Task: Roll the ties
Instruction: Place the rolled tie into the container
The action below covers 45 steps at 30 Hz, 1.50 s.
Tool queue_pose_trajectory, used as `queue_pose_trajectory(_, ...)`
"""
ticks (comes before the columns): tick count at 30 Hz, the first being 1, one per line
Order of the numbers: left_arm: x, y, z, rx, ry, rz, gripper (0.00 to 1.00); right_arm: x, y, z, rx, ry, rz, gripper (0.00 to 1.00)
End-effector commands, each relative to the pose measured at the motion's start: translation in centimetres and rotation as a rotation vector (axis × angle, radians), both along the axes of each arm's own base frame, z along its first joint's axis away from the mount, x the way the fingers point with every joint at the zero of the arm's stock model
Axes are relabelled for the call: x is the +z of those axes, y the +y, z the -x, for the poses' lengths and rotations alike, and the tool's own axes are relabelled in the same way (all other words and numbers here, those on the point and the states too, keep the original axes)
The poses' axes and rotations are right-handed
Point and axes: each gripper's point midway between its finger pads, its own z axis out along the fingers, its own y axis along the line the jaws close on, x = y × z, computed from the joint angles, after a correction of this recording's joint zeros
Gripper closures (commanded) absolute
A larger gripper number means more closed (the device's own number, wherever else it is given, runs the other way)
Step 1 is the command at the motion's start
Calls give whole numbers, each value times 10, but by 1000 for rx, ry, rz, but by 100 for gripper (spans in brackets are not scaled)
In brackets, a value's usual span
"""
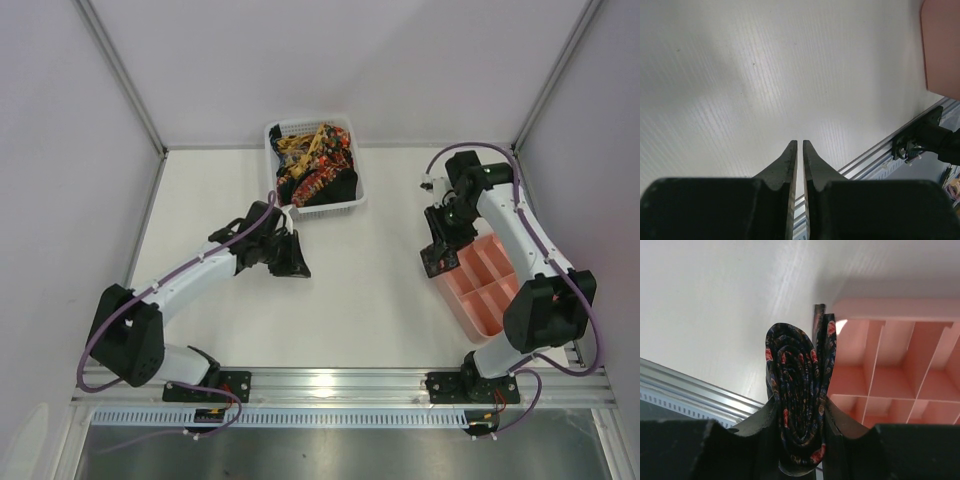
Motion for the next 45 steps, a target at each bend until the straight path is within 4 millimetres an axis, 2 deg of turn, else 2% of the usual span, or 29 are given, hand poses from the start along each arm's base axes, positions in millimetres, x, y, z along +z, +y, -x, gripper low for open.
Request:
queue_pose_trajectory(1,16,-10,-11,-42,-55,48,87,-8,-34,33,13,97,133,100)
queue_pose_trajectory(3,14,-11,-8,-55,-44,55,87,-5,-45,31,-13,69,145,100)
queue_pose_trajectory(10,14,-10,-7,-68,-44,46,87,-21,-51,33,-31,132,159,100)
queue_pose_trajectory(25,5,-5,-2,-53,-18,28,88,-57,-63,15,-44,183,218,100)
queue_pose_trajectory(29,4,-4,-1,-45,-11,23,88,-53,-65,5,-84,137,170,100)
queue_pose_trajectory(33,3,-5,-2,-44,-6,22,88,-51,-73,7,-94,136,181,100)
queue_pose_trajectory(36,2,-6,-2,-47,2,22,88,-60,-76,11,-85,160,195,100)
queue_pose_trajectory(45,0,-5,-4,-41,6,11,88,-78,-71,4,-59,188,212,100)
